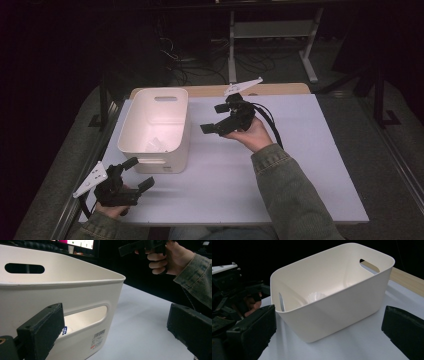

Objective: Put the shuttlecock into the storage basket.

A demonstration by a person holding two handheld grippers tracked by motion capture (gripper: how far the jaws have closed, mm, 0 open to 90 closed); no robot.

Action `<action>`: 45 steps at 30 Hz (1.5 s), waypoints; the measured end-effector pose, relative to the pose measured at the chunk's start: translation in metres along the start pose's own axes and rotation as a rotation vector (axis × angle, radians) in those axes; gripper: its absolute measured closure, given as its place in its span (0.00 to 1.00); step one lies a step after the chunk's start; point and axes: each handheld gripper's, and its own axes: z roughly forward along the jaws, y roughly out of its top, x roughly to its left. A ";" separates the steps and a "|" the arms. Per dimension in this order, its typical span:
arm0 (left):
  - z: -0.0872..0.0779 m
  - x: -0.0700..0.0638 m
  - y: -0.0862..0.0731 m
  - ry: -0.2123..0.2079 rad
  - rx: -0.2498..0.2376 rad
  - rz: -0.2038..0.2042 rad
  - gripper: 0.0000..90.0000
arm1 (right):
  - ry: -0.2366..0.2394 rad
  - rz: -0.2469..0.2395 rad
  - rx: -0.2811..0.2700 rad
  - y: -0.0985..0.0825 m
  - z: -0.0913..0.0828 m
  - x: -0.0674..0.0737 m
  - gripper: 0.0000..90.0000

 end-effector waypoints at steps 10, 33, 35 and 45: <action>-0.001 0.000 0.000 0.004 0.007 0.002 0.01 | -0.024 0.010 -0.016 -0.012 -0.012 -0.005 0.00; -0.001 0.000 0.000 0.006 0.007 0.001 0.01 | -0.054 0.028 -0.065 -0.042 -0.037 -0.016 0.00; -0.001 0.000 0.000 0.006 0.007 0.001 0.01 | -0.060 0.032 -0.069 -0.045 -0.038 -0.017 0.00; -0.001 0.000 0.000 0.007 0.008 0.001 0.01 | -0.066 0.049 -0.079 -0.057 -0.045 -0.020 0.00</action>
